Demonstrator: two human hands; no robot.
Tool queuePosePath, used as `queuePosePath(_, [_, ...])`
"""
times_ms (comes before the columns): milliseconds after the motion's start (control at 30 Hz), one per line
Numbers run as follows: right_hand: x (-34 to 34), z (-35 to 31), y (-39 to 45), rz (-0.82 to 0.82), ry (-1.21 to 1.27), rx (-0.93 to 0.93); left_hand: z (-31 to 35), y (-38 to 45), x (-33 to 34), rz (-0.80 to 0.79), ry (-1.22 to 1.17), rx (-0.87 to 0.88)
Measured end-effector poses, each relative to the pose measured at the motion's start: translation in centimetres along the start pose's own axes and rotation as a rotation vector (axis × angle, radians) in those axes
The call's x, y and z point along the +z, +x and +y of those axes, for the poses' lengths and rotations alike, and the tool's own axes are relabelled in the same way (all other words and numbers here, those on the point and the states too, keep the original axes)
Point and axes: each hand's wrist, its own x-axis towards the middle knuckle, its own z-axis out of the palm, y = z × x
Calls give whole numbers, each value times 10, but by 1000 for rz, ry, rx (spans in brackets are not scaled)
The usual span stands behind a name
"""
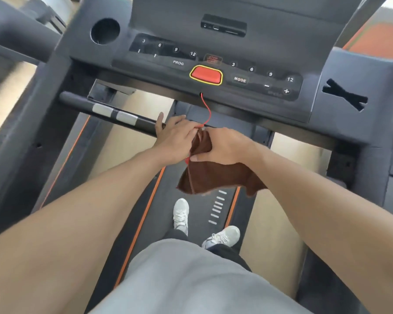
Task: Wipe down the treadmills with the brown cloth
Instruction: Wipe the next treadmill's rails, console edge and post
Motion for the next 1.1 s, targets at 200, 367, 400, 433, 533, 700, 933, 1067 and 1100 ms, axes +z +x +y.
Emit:
queuePosePath(200, [18,-10,-10,245,-125,129,-4,7,0,-76,41,-16])
queuePosePath(367, [51,-13,-12,509,-351,145,-3,8,-6,-118,96,-11])
queuePosePath(400, [44,-13,-10,459,-326,159,-4,8,-6,-133,106,-7])
queuePosePath(433, [35,-13,-9,379,-294,176,-4,8,-6,-147,110,2])
queuePosePath(533, [7,-17,2,14,-172,242,-5,9,-8,-162,135,30])
queuePosePath(700, [-15,-24,24,-285,-39,333,-7,8,-12,-199,147,73])
queuePosePath(933, [35,-38,4,368,-292,300,-10,10,-2,-159,149,108])
queuePosePath(1067, [58,-30,2,589,-362,248,-13,1,5,-7,118,131])
queuePosePath(1100, [58,-26,1,575,-383,243,-13,0,7,45,112,139])
